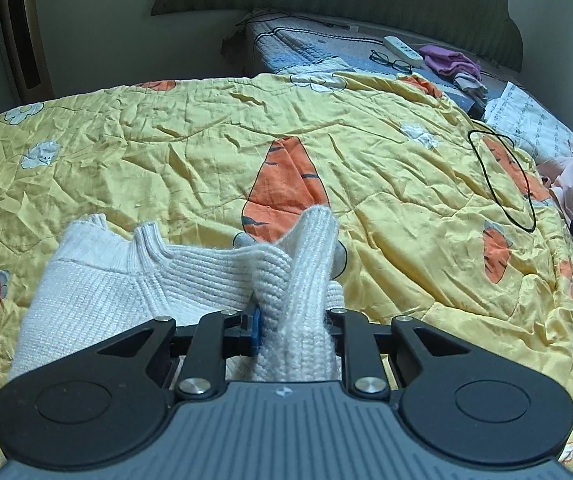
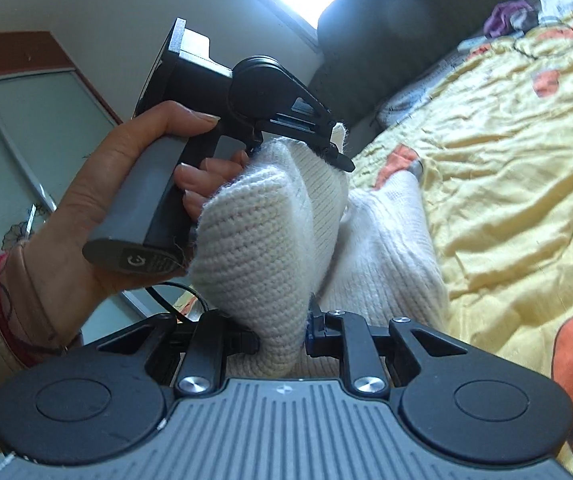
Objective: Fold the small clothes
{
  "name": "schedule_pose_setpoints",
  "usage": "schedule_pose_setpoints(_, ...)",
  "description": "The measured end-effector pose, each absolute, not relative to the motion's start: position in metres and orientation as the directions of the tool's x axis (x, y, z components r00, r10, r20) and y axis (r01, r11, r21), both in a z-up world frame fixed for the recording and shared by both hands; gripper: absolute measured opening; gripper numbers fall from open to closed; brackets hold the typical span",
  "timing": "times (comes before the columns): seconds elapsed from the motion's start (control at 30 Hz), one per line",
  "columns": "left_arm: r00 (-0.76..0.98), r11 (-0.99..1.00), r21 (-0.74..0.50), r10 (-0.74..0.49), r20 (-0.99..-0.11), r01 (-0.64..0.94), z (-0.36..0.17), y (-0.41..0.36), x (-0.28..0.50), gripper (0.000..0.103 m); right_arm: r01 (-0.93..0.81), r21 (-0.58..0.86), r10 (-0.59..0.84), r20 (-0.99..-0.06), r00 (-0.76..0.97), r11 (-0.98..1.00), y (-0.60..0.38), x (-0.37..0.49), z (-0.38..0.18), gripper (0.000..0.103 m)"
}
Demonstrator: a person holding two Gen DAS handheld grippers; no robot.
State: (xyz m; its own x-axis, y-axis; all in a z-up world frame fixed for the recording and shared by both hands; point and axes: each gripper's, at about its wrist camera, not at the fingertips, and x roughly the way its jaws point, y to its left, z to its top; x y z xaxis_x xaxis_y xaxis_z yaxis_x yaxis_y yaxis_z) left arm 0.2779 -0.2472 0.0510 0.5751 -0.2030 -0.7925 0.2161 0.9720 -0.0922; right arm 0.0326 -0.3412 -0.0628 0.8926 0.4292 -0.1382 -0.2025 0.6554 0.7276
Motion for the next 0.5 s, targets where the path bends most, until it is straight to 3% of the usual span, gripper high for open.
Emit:
schedule_pose_setpoints(0.37, 0.58, 0.954, -0.157, -0.282, -0.764, 0.256, 0.056, -0.236, 0.279, 0.038, -0.183, 0.782, 0.454, -0.139, 0.88, 0.595, -0.353, 0.05, -0.077, 0.025)
schedule_pose_setpoints(0.4, 0.599, 0.95, -0.168, -0.298, -0.743, 0.264, 0.06, -0.232, 0.277, 0.042, -0.181, 0.788, 0.456, -0.138, 0.879, 0.588, -0.354, 0.051, -0.078, 0.026)
schedule_pose_setpoints(0.47, 0.645, 0.947, -0.176, -0.312, -0.697, 0.268, 0.072, -0.225, 0.273, 0.069, -0.17, 0.801, 0.457, -0.141, 0.878, 0.574, -0.357, 0.054, -0.083, 0.027)
schedule_pose_setpoints(0.5, 0.68, 0.952, -0.165, -0.301, -0.669, 0.259, 0.08, -0.22, 0.269, 0.074, -0.166, 0.807, 0.458, -0.141, 0.878, 0.566, -0.358, 0.056, -0.085, 0.027)
